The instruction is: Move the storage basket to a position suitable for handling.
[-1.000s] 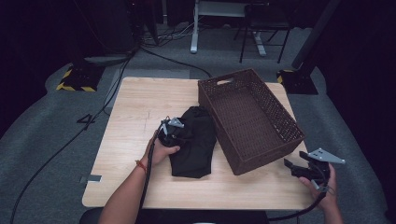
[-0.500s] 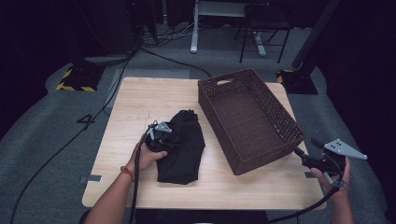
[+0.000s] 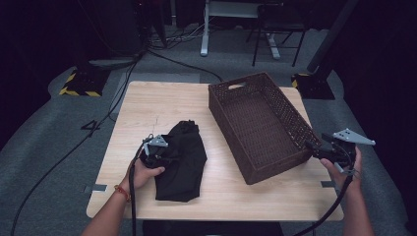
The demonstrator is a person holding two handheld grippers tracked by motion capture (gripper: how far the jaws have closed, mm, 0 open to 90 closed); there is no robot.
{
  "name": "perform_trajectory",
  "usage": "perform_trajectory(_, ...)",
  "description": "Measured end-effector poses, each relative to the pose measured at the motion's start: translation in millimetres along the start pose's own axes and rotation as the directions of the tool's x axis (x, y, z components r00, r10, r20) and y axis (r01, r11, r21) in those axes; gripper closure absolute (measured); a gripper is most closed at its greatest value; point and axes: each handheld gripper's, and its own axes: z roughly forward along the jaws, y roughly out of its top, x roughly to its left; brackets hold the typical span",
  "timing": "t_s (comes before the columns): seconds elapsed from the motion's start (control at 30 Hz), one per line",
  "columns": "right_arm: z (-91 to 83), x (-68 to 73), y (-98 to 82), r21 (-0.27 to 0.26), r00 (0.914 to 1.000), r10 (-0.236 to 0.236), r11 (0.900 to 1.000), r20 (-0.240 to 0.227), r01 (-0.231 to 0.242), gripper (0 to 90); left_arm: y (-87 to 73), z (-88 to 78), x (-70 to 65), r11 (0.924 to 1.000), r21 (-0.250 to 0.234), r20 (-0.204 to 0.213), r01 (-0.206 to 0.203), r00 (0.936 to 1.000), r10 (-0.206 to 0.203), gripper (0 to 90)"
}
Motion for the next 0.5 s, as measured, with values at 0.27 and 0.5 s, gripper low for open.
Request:
perform_trajectory(0.27,16.3,-2.4,2.1,0.038,0.9984,0.031,0.999,-0.048,-0.030,27.1,-9.3,-6.7,-2.0,0.9999,-0.014,-0.004,0.002,1.0000,-0.002,66.5)
perform_trajectory(0.5,19.1,-2.5,4.2,0.068,0.9965,0.040,0.997,-0.074,-0.035,28.6,-11.4,-7.0,-3.0,0.9997,-0.025,-0.010,0.002,0.9999,-0.002,66.6)
